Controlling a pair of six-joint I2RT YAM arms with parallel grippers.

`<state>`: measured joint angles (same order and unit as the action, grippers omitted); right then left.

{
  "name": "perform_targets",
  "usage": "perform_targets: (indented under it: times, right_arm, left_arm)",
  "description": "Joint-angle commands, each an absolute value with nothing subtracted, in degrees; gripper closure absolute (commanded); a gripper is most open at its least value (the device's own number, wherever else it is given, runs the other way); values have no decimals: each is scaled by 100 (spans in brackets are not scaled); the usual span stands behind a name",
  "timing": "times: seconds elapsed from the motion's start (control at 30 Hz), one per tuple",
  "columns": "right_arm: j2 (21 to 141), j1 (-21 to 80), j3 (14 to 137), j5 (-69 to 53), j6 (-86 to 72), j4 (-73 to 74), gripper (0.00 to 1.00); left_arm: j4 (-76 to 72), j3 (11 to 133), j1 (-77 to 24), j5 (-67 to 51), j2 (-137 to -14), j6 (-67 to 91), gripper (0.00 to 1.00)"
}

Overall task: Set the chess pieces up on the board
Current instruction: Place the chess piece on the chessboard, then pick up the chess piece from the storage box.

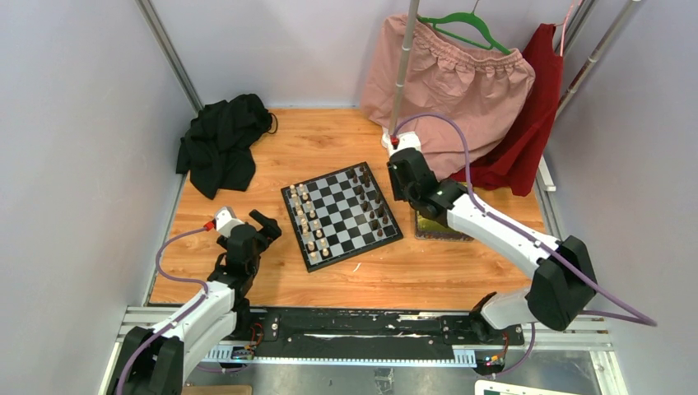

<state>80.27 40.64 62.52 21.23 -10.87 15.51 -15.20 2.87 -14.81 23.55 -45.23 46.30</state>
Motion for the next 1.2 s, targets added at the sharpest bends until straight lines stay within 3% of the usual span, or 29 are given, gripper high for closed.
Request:
perform_targets:
  times: [0.0, 0.13, 0.43, 1.17]
  right_arm:
    - [7750, 3988, 5918, 3762, -1756, 2177, 55]
    - [7442, 3564, 5572, 3990, -2353, 2386, 55]
    - [6742, 2814, 4836, 3982, -2982, 2364, 44]
    - [7193, 2068, 4328, 3419, -3390, 2015, 43]
  left_arm:
    - [-1696, 332, -1459, 2373, -4514, 4643, 0]
    - [-1690, 319, -1459, 2357, -4488, 4642, 0]
    - [-1687, 325, -1459, 2342, -4500, 4649, 0]
    - [-1749, 343, -1459, 2312, -4602, 4658, 0]
